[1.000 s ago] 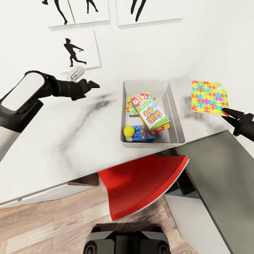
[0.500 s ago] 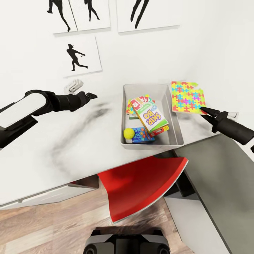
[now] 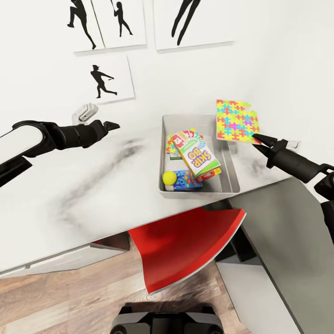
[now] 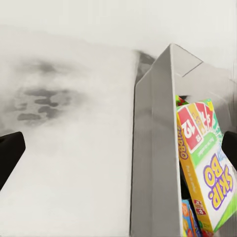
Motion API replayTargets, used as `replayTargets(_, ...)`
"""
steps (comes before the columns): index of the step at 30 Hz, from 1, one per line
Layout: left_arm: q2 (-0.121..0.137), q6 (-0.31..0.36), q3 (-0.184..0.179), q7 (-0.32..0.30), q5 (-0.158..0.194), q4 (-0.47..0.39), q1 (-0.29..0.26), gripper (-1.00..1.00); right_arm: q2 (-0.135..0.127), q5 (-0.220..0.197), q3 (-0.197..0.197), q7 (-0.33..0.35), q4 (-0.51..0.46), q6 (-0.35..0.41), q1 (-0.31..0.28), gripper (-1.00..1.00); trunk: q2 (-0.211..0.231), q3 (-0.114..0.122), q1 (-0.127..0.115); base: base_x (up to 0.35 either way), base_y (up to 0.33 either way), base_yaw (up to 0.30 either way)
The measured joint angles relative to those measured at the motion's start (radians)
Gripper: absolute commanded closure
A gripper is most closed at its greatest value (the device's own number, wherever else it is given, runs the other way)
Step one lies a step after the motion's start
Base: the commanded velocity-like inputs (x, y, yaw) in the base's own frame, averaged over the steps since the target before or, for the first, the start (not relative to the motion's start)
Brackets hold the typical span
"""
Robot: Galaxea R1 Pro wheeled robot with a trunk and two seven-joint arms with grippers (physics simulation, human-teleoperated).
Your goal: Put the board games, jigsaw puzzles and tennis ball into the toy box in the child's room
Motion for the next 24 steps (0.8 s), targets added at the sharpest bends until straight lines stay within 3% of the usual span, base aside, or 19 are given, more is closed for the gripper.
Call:
replayTargets(7,0.003,-0.001,0.001,0.002,0.082,-0.001,0.000,-1.00,0.004,0.003,0.003,-0.056,0.000,0.001,-0.021,1.00,0.000,0.010,0.000,0.000,0.000,0.000)
replayTargets(12,0.004,-0.003,0.001,0.003,0.131,0.003,0.000,-1.00,0.018,0.001,0.044,-0.094,0.000,0.001,-0.037,1.00,0.000,0.017,0.000,0.000,0.000,0.000)
replayTargets(18,0.005,-0.003,0.000,0.003,0.151,0.014,0.000,-1.00,0.035,0.002,0.087,-0.108,0.000,0.003,-0.047,1.00,0.000,0.025,0.000,0.000,0.000,0.000)
replayTargets(24,0.005,-0.004,-0.008,0.004,0.157,0.027,0.000,-1.00,0.065,0.004,0.103,-0.118,0.000,0.004,-0.050,1.00,0.000,0.032,0.000,0.000,0.000,0.000)
